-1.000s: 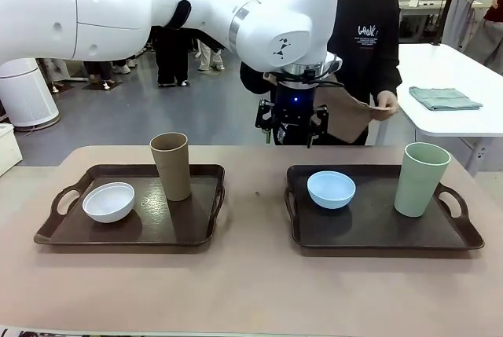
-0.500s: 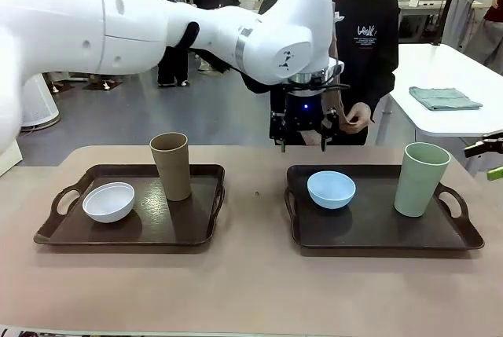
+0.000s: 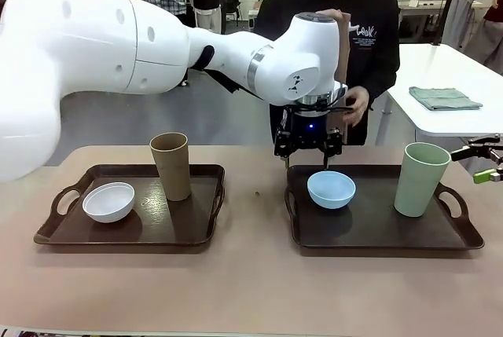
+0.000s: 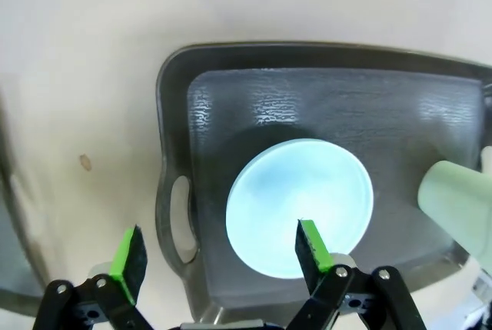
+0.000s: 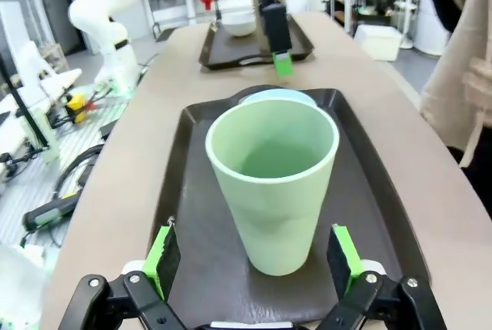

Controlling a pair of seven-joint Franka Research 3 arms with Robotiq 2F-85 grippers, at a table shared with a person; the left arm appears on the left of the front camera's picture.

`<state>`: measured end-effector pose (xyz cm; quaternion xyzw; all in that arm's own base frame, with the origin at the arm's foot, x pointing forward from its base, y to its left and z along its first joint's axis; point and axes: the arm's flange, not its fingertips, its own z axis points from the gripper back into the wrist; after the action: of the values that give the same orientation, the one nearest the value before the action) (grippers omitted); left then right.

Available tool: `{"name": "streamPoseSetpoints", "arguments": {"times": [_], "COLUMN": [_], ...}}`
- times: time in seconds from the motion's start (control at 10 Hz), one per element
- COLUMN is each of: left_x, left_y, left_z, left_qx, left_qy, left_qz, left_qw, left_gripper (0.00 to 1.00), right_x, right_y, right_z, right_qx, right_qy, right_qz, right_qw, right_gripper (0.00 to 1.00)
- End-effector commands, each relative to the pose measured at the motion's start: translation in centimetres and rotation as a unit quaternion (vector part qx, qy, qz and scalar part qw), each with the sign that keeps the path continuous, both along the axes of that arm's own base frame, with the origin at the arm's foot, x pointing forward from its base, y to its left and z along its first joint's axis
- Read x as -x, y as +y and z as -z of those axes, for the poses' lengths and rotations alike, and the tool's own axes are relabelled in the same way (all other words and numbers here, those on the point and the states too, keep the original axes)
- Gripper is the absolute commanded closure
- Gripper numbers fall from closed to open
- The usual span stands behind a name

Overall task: Set up a tray with a mat and arrange the tableware.
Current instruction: Pick up the Picnic Bowl and Reusable plastic cup from the Handle tray in front of the human's position and hold them in the air.

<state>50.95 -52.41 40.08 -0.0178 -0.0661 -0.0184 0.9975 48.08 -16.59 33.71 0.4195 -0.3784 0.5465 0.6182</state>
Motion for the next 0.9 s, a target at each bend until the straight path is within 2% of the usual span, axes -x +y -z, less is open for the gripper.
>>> {"name": "streamPoseSetpoints", "arguments": {"times": [0.0,0.2,0.3,0.8], "left_x": [-1.1,-1.3,-1.0,-2.1], "left_y": [-0.2,-0.1,-0.1,0.0], "left_z": [0.1,0.7,0.9,1.5], "left_qx": [-0.012,-0.005,-0.003,0.009], "left_qy": [-0.005,-0.005,-0.004,-0.01], "left_qz": [0.016,0.026,0.03,0.014], "left_qw": [1.0,1.0,1.0,1.0], "left_gripper": [0.0,0.0,0.0,0.0], "right_x": [-0.8,-1.8,-2.0,-1.9], "right_y": [1.7,2.7,3.2,5.4], "right_z": [1.5,2.5,2.8,4.4], "right_qx": [-0.003,-0.005,-0.012,0.005], "right_qy": [-0.006,-0.027,-0.027,0.002], "right_qz": [0.028,0.03,0.023,-0.007], "right_qw": [1.0,0.999,0.999,1.0], "right_gripper": [0.0,0.0,0.0,0.0]}}
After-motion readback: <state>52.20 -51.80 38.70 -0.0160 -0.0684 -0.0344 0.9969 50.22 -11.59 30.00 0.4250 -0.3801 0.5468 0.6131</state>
